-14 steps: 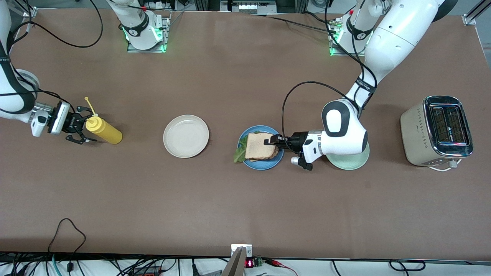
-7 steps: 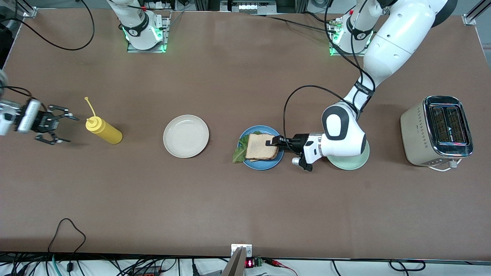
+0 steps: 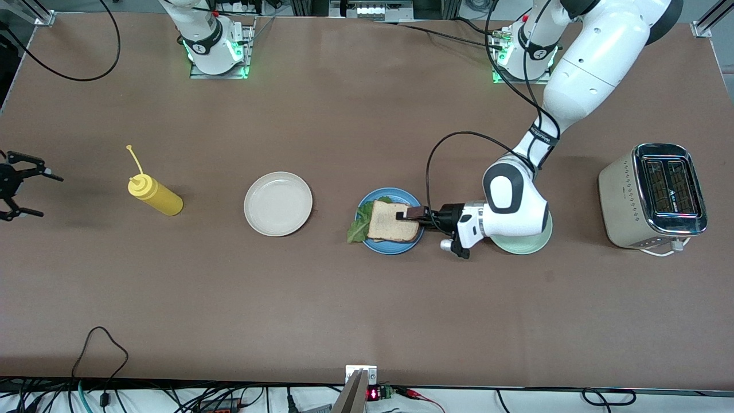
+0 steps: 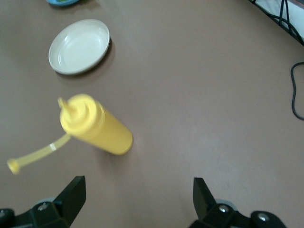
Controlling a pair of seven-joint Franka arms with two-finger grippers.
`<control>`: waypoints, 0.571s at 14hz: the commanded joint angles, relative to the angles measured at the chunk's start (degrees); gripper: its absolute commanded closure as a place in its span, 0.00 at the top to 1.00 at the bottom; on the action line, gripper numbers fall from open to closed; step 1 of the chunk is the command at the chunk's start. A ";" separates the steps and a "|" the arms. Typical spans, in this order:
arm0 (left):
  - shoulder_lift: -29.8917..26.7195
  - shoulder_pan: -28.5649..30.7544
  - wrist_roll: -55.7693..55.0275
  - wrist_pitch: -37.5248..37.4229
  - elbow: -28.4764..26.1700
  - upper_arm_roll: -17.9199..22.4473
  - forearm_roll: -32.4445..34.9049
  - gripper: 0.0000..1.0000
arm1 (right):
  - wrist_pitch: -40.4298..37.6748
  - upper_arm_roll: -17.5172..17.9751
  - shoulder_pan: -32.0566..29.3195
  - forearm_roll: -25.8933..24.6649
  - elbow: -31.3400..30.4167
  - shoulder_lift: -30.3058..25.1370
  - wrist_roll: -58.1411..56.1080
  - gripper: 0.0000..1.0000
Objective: Make sandwich in blue plate with both arms
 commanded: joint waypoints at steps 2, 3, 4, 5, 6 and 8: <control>0.12 2.60 8.53 -0.41 1.04 0.66 -0.85 1.00 | -7.65 -0.32 10.83 -4.34 6.01 -5.34 22.19 1.00; 0.04 2.68 9.06 -0.58 0.69 1.28 -0.59 1.00 | -9.14 -0.41 14.08 -5.91 7.25 -6.66 28.69 1.00; -0.05 2.77 9.16 -0.58 -0.10 1.28 -0.41 1.00 | -9.86 -0.67 17.59 -7.84 8.39 -7.89 35.28 1.00; -0.14 2.86 9.16 -0.58 -0.54 1.28 -0.49 1.00 | -10.30 -1.02 21.11 -9.69 8.92 -9.30 41.35 1.00; -0.23 2.77 9.16 -0.58 -0.81 1.28 -0.41 1.00 | -10.65 -2.51 24.88 -10.84 8.93 -10.62 46.20 1.00; -1.97 2.77 9.16 -0.76 -1.68 1.37 0.29 1.00 | -11.00 -10.56 36.37 -12.60 8.93 -13.34 56.04 1.00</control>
